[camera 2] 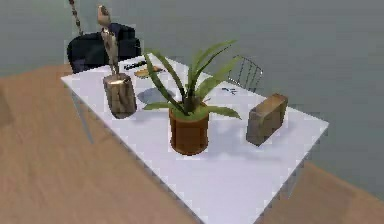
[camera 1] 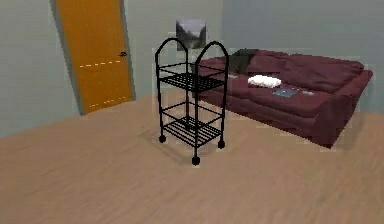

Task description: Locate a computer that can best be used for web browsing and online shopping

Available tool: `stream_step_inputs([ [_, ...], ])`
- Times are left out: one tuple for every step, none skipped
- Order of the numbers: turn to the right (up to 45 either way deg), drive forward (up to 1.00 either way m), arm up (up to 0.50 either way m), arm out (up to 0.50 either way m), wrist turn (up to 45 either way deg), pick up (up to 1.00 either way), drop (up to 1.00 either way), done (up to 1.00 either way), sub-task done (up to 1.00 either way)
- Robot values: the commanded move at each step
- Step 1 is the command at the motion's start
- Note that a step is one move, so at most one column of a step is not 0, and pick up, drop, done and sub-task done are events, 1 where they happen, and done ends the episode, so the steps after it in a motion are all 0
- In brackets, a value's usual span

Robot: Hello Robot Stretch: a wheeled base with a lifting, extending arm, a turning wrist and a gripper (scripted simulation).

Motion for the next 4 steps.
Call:
stream_step_inputs([
  [39.0,0.0,0.0,0.0,0.0,0.0,0.0,0.0,0.0],
  [3.0,0.0,0.0,0.0,0.0,0.0,0.0,0.0,0.0],
  [0.0,1.0,0.0,0.0,0.0,0.0,0.0,0.0,0.0],
  [0.0,1.0,0.0,0.0,0.0,0.0,0.0,0.0,0.0],
])
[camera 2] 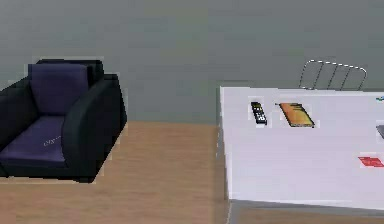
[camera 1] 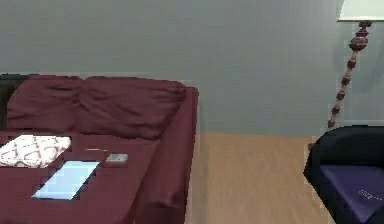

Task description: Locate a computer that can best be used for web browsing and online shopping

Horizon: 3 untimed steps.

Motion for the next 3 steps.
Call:
stream_step_inputs([
  [0.0,0.35,0.0,0.0,0.0,0.0,0.0,0.0,0.0],
  [-45.0,0.0,0.0,0.0,0.0,0.0,0.0,0.0,0.0],
  [0.0,0.0,0.0,0.0,0.0,0.0,0.0,1.0,0.0],
])
